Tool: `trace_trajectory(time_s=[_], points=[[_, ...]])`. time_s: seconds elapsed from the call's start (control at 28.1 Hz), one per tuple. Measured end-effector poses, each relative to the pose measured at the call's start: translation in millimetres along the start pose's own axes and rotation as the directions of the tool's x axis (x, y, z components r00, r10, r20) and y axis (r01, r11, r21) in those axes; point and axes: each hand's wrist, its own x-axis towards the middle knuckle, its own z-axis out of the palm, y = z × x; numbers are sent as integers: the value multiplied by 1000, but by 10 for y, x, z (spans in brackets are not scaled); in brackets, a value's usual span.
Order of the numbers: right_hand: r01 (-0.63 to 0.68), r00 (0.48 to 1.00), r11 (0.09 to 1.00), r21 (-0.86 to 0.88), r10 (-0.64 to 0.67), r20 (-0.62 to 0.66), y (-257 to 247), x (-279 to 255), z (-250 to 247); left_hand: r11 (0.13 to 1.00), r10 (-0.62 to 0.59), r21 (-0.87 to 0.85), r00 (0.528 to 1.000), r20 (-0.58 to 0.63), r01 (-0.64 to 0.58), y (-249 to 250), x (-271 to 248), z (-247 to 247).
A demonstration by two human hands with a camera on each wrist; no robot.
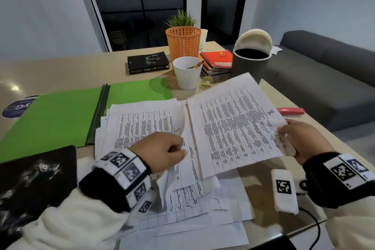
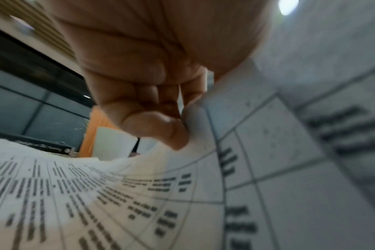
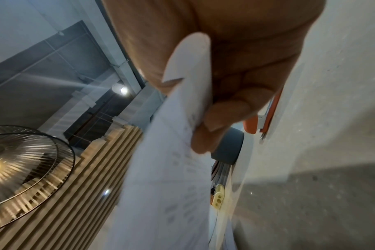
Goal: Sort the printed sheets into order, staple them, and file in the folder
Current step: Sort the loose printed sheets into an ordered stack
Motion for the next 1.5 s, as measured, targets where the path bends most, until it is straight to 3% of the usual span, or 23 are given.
trace_trajectory(time_s=[0.14, 0.29, 0.5, 0.68, 0.86, 1.18, 1.35, 1.5], points=[[0, 992, 996, -87, 11, 122, -51, -22, 151, 989, -111, -109, 985, -129, 97, -157, -93, -286], [73, 989, 990, -117, -57, 137, -92, -1, 205, 986, -163, -43, 971, -174, 158, -198, -152, -443], [128, 991, 991, -35, -127, 30, -171, -24, 53, 987, -92, 138, 992, 81, 80, 60, -44, -137], [130, 991, 989, -75, -128, 28, -89, -69, 51, 971, -140, 226, 943, 301, 72, 208, 133, 72], [111, 994, 992, -66, -109, 29, -47, -76, 39, 948, -194, 308, 916, 352, 82, 273, 205, 225], [101, 994, 994, -38, -99, 43, -25, -35, 13, 967, -133, 247, 940, 314, 55, 209, 244, 181], [87, 989, 996, -8, -86, 123, -57, -103, 79, 982, -188, 19, 977, 98, 187, 41, 84, -158], [74, 969, 992, -104, -47, 244, -42, -103, 333, 955, -291, -88, 953, -85, 284, -117, -76, -475]])
